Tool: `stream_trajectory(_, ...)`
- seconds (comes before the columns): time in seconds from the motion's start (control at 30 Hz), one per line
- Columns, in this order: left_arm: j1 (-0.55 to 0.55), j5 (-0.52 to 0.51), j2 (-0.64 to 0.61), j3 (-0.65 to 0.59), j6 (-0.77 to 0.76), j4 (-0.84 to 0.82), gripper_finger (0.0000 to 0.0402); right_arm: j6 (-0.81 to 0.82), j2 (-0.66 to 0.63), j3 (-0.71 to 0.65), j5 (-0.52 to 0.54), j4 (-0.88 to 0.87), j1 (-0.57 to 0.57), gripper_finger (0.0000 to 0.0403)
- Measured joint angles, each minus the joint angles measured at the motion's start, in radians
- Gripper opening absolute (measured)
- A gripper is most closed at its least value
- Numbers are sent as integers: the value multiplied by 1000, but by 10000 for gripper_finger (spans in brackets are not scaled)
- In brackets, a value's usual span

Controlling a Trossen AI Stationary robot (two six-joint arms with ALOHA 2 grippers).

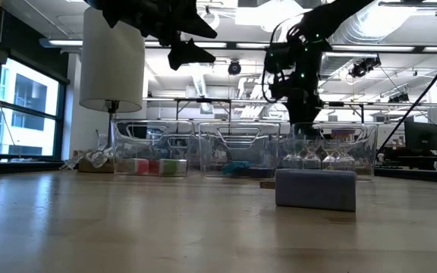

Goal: Pick & Place Office items
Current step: Put the light blue hourglass into the right transparent bin, then put the light blue charger adapter into the left transparent bin

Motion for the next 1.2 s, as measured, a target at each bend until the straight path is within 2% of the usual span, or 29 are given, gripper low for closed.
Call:
stream_trajectory(0.37, 0, 0, 0, 0, -11, 0, 297, 8, -162, 0, 25, -6, 19, 279)
stream_trajectory(0.47, 0, 0, 0, 0, -32, 0, 297, 9, -239, 0, 56, -11, 55, 279)
stream_trajectory(0.63, -17, -1, 0, 0, -25, 0, 297, 48, -385, 0, 18, -15, 164, 279)
stream_trajectory(0.77, -52, 0, 0, 0, -24, -2, 297, 88, -492, 0, -34, -22, 297, 279)
stream_trajectory(0.87, -86, -1, 0, 0, -25, -34, 297, 119, -556, -2, 0, -46, 433, 279)
stream_trajectory(1.0, -149, -40, 0, 0, -26, -108, 297, 261, -610, -28, 150, -54, 658, 279)
stream_trajectory(1.2, -279, -173, 0, 0, -44, -172, 297, 507, -622, -120, 410, -45, 1007, 279)
